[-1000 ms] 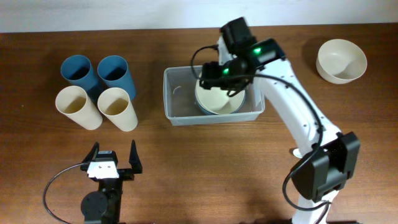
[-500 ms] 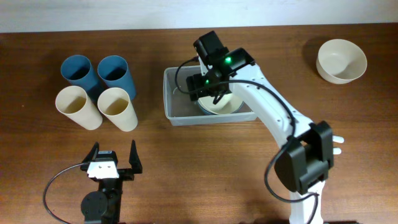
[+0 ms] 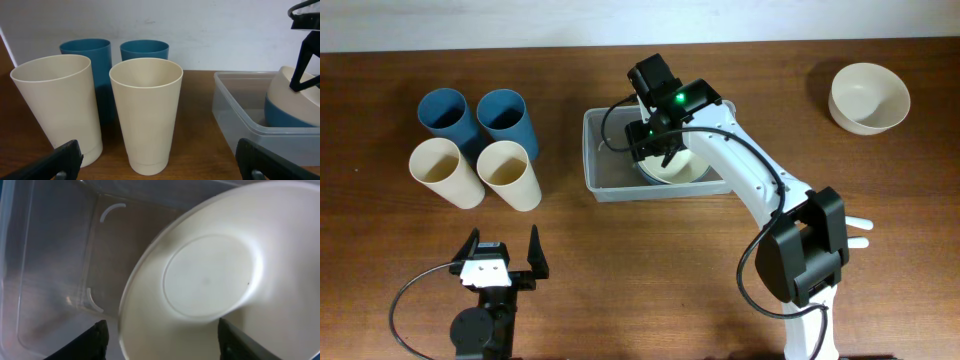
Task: Pack container
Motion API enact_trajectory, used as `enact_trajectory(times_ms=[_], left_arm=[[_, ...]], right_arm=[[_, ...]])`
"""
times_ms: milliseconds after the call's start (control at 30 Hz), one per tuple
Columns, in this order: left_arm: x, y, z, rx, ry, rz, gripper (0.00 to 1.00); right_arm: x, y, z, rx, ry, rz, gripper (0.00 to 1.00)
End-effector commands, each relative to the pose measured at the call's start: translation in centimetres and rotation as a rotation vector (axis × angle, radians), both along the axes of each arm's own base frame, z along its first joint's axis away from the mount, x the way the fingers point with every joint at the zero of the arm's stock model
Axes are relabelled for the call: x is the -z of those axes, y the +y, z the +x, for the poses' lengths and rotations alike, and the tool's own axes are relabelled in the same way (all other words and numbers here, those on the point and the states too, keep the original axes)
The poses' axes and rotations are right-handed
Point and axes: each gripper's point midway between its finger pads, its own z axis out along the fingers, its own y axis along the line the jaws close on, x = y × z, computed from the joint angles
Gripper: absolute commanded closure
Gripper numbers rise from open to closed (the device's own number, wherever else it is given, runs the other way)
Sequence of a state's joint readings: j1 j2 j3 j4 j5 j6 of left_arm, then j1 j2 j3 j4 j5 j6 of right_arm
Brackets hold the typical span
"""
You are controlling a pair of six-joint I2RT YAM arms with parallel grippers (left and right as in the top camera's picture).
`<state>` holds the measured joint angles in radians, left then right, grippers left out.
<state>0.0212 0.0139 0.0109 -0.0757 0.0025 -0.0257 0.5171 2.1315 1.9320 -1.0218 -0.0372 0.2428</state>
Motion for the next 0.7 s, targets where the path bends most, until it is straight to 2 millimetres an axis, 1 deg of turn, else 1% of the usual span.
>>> enact_trajectory(times_ms=[0,67,167,333,433,533,667], left_arm=[[0.1,0.2,0.0,-0.007,0.002,0.012,0.00],[0.1,0.2,0.0,-0.007,0.002,0.013,0.00],[0.1,0.2,0.0,-0.007,0.002,0.013,0.00],[0.1,0.2,0.0,-0.007,0.002,0.013,0.00],[0.1,0.2,0.0,-0.007,0.002,0.013,0.00],[0.1,0.2,0.0,-0.007,0.002,0.013,0.00],[0.1,0.2,0.0,-0.007,0.002,0.012,0.00]], right_arm=[[0.4,0.3,0.3,-0.006,-0.009,-0.021,0.35],[0.8,0.5,0.2,-0.011,-0.005,-0.025,0.35],[1.1,1.4,-0.2,-0.054,-0.009,-0.036,0.35],[1.2,2.0,-0.5,-0.068,-0.023,-0.057,0.34],[1.4,2.0,-0.5,-0.067,-0.022,-0.062,0.35],[2.2,1.9,-0.4,-0.066,-0.009,-0.071,0.41],[3.1,1.9,-0.4,-0.065,0.004,-0.081,0.51]])
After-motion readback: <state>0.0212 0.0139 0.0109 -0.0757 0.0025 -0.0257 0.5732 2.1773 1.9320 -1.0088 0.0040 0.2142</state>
